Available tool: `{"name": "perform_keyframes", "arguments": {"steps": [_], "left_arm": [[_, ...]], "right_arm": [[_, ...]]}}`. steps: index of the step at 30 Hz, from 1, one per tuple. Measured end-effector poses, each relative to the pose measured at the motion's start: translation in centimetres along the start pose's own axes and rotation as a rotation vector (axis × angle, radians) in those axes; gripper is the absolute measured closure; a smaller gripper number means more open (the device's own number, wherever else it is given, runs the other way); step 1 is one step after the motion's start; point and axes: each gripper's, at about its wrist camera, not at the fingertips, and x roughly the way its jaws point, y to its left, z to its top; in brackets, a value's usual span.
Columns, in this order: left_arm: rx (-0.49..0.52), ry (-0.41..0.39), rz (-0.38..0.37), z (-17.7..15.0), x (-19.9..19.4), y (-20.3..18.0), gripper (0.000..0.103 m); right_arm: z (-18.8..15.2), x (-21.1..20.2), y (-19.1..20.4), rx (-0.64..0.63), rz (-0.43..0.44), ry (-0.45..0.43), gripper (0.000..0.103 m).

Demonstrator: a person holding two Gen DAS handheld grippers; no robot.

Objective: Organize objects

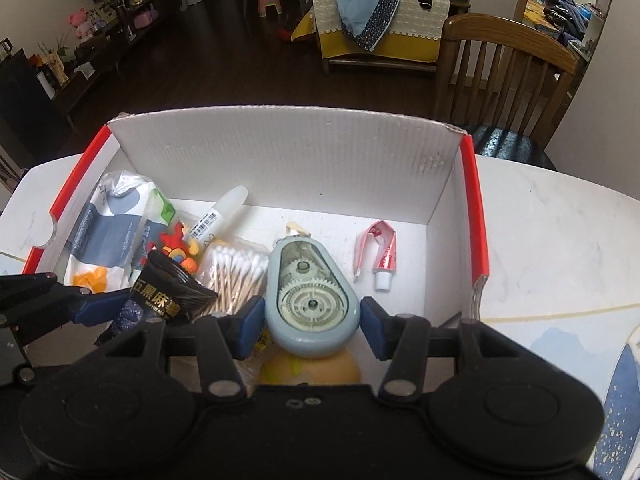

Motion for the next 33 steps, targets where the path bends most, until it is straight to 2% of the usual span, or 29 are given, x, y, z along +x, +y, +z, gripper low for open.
{"name": "perform_keyframes", "arguments": {"steps": [2, 5, 6, 10, 16, 27, 32, 33], "left_arm": [[-0.003, -0.002, 0.000, -0.1, -0.2, 0.0, 0.064], [-0.006, -0.023, -0.003, -0.4, -0.9, 0.0, 0.045], [-0.009, -0.033, -0.002, -0.5, -1.2, 0.0, 0.042], [-0.019, -0.046, -0.009, -0.9, -2.3, 0.1, 0.042], [-0.038, -0.079, -0.006, -1.1, -4.4, 0.2, 0.042], [-0.063, -0.209, -0.003, -2.4, -10.5, 0.7, 0.042], [-0.065, -0.251, 0.009, -3.5, -12.9, 0.8, 0.042], [-0.068, -0.258, 0.010, -3.7, -13.3, 0.9, 0.038]], "right_arm": [[-0.1, -0.3, 0.0, -0.003, 0.000, -0.004, 0.051], [-0.1, -1.0, 0.1, -0.002, -0.003, -0.017, 0.046], [-0.2, -1.3, 0.0, -0.001, -0.005, -0.026, 0.045], [-0.3, -2.8, -0.4, 0.005, -0.009, -0.050, 0.045], [-0.8, -5.5, -1.0, 0.007, 0.029, -0.094, 0.044], [-3.4, -11.2, -0.7, -0.059, 0.097, -0.231, 0.041], [-5.1, -13.0, -0.5, -0.108, 0.096, -0.295, 0.041], [-5.4, -13.3, -0.4, -0.114, 0.095, -0.306, 0.041]]}}
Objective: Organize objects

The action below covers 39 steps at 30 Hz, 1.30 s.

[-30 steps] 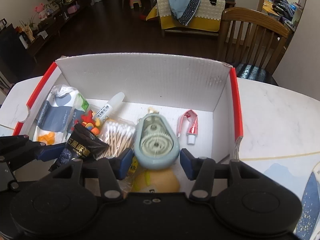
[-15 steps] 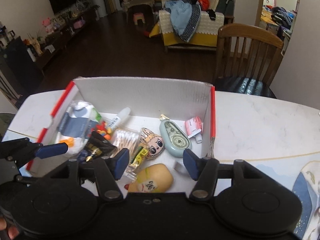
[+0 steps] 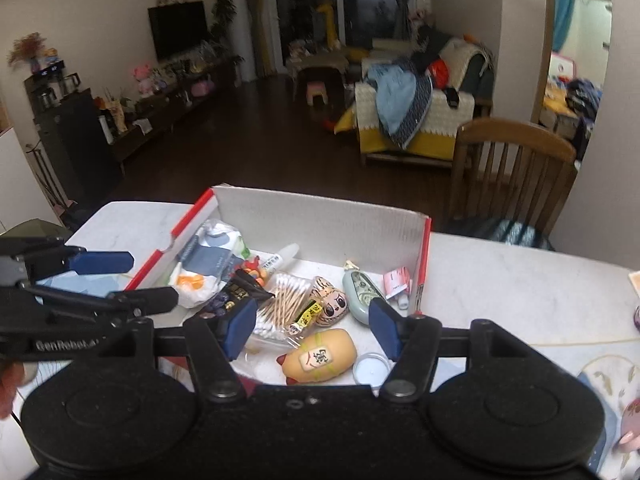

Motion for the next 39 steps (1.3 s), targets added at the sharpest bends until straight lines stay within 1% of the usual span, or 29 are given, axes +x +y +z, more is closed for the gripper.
{"name": "perform_keyframes", "arguments": {"steps": [2, 4, 7, 9, 11, 13, 15, 16, 17, 19, 21, 23, 25, 26, 27, 29, 35, 39], "left_arm": [[0.002, -0.016, -0.003, -0.3, -0.8, 0.0, 0.032], [0.000, -0.035, 0.007, -0.7, -1.5, 0.0, 0.032], [-0.013, -0.045, -0.004, -1.0, -2.4, 0.0, 0.032], [-0.019, -0.054, -0.009, -1.2, -3.0, -0.1, 0.030], [-0.018, -0.064, -0.013, -1.5, -3.5, -0.3, 0.027], [-0.024, -0.072, -0.020, -1.8, -4.0, -0.4, 0.027], [-0.031, -0.077, -0.015, -2.0, -4.4, -0.6, 0.027], [-0.034, -0.078, -0.017, -2.2, -4.6, -0.7, 0.027], [-0.038, -0.078, -0.019, -2.3, -4.7, -0.8, 0.027], [-0.050, -0.076, -0.023, -2.7, -4.9, -0.9, 0.021], [-0.058, -0.076, -0.024, -3.0, -5.1, -1.0, 0.020], [-0.063, -0.076, -0.022, -3.4, -5.3, -1.2, 0.020], [-0.070, -0.077, -0.020, -3.7, -5.5, -1.3, 0.017], [-0.071, -0.080, -0.018, -3.8, -5.7, -1.4, 0.014], [-0.071, -0.086, -0.016, -4.0, -5.9, -1.4, 0.007], [-0.072, -0.107, -0.002, -4.3, -6.4, -1.5, 0.000], [-0.060, -0.138, 0.010, -5.1, -7.8, -2.1, 0.000], [-0.046, -0.136, 0.011, -5.4, -8.4, -2.6, 0.000]], "right_arm": [[-0.4, -0.8, 0.2, -0.007, -0.001, -0.019, 0.040], [-0.9, -1.5, 0.3, -0.010, 0.004, -0.036, 0.040], [-1.7, -2.5, 0.4, -0.012, 0.013, -0.061, 0.036], [-2.2, -2.9, 0.4, -0.011, 0.017, -0.075, 0.029], [-2.8, -3.5, 0.4, -0.014, 0.023, -0.091, 0.026], [-3.4, -4.0, 0.6, -0.023, 0.026, -0.103, 0.024], [-3.9, -4.6, 0.9, -0.036, 0.025, -0.123, 0.017], [-4.1, -5.0, 1.0, -0.039, 0.027, -0.134, 0.015], [-4.3, -5.3, 1.0, -0.039, 0.031, -0.145, 0.011], [-4.6, -5.9, 1.1, -0.033, 0.034, -0.167, 0.005], [-4.8, -6.4, 1.2, -0.034, 0.039, -0.185, 0.002], [-5.1, -6.8, 1.3, -0.039, 0.040, -0.196, 0.000], [-5.6, -7.1, 1.3, -0.045, 0.038, -0.204, 0.000], [-5.8, -7.3, 1.4, -0.047, 0.036, -0.206, 0.000], [-5.9, -7.3, 1.4, -0.049, 0.034, -0.207, 0.000], [-6.3, -7.6, 1.4, -0.048, 0.032, -0.210, 0.000], [-7.2, -7.9, 1.3, -0.039, 0.032, -0.205, 0.000], [-7.6, -8.2, 1.4, -0.028, 0.037, -0.206, 0.000]]}}
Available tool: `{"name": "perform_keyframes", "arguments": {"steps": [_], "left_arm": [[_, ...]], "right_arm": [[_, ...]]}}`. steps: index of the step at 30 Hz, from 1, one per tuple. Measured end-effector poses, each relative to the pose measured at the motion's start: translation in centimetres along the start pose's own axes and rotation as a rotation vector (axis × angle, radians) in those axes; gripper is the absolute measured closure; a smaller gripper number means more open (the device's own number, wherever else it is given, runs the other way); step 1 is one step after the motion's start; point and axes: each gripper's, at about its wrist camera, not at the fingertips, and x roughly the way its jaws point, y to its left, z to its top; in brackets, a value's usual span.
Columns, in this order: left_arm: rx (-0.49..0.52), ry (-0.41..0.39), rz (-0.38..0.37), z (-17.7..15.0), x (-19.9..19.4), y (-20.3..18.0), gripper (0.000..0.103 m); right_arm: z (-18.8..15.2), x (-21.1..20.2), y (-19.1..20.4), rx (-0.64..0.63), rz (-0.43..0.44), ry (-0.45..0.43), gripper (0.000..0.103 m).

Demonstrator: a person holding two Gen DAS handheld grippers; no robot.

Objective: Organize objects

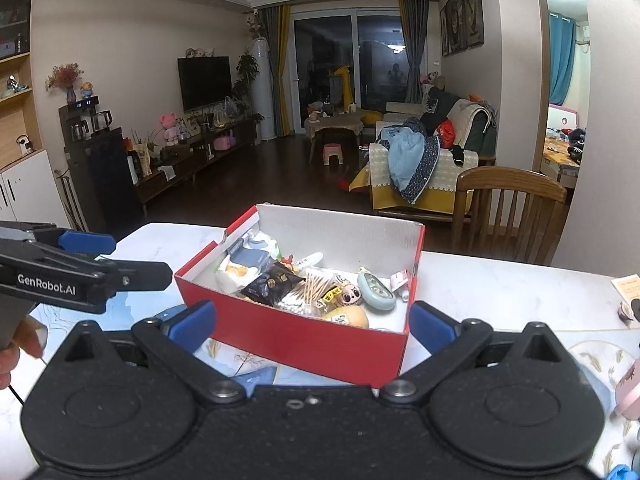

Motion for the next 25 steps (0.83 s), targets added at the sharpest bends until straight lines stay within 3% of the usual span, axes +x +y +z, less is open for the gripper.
{"name": "perform_keyframes", "arguments": {"steps": [9, 25], "left_arm": [[0.038, -0.005, 0.042, -0.54, -0.44, -0.80, 0.000], [0.009, 0.010, 0.030, -0.74, -0.55, -0.38, 0.000]], "right_arm": [[-0.15, -0.80, 0.24, 0.003, 0.001, -0.014, 0.000], [-0.81, -1.07, 0.21, 0.008, -0.022, -0.006, 0.000]]}}
